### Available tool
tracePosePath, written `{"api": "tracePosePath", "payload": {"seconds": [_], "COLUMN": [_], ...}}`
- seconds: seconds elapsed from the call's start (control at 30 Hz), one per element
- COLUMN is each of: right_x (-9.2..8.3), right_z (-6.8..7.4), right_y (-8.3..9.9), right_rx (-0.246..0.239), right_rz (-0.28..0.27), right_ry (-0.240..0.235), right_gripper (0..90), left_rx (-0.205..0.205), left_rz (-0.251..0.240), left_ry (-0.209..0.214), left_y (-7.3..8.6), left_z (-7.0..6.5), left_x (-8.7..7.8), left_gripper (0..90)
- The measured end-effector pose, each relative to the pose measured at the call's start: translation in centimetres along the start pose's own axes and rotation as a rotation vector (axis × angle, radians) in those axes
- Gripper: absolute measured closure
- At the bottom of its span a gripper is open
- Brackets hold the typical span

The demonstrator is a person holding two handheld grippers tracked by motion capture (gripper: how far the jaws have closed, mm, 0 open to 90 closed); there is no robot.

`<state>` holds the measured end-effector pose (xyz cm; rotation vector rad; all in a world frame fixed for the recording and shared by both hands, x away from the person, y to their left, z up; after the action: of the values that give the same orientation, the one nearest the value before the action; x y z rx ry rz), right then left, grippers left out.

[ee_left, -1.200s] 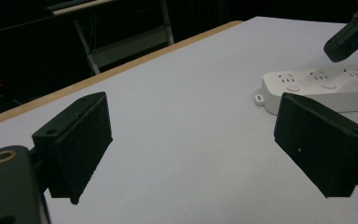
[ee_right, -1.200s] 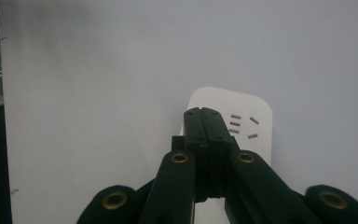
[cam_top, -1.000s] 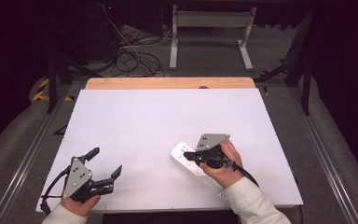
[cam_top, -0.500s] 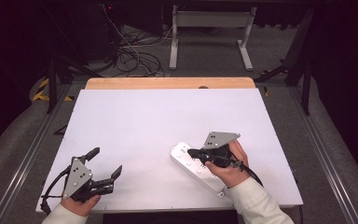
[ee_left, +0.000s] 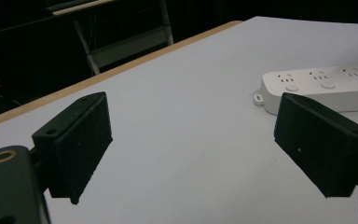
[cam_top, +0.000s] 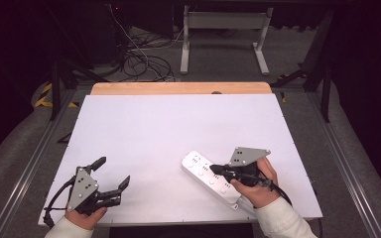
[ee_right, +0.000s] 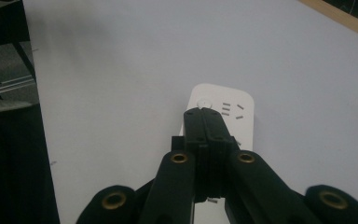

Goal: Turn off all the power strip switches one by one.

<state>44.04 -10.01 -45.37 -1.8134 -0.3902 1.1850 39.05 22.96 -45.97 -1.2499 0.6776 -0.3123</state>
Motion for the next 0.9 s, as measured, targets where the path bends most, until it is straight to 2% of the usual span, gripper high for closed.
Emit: {"api": "tracePosePath", "payload": {"seconds": [0.2,0.4,0.9], "right_x": [-0.5,-0.2,1.1], "right_z": [-0.2,-0.2,0.0], "right_y": [1.2,2.0,2.6], "right_rx": [0.015,0.027,0.028], "right_rz": [0.015,0.031,0.063], "right_ry": [0.003,-0.004,-0.011], "right_gripper": [90.0,90.0,90.0], "left_rx": [-0.001,-0.008,0.003], "left_rz": [-0.001,-0.003,0.000], "left_ry": [-0.001,0.001,0.002], "left_y": [0.0,0.0,0.0], "left_z": [0.0,0.0,0.0], "left_x": [0.0,0.0,0.0], "left_gripper": [11.7,11.7,11.7]}}
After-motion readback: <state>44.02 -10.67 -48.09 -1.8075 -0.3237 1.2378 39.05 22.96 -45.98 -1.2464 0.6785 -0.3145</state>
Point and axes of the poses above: each handheld gripper's, and its own axes: x roughly forward along the jaws, y roughly out of its underside, z roughly to its left, the point moved 7 cm from there along x, roughly forward along the jaws, and after that the axes turned 7 degrees about y, right-handed, at the moved point
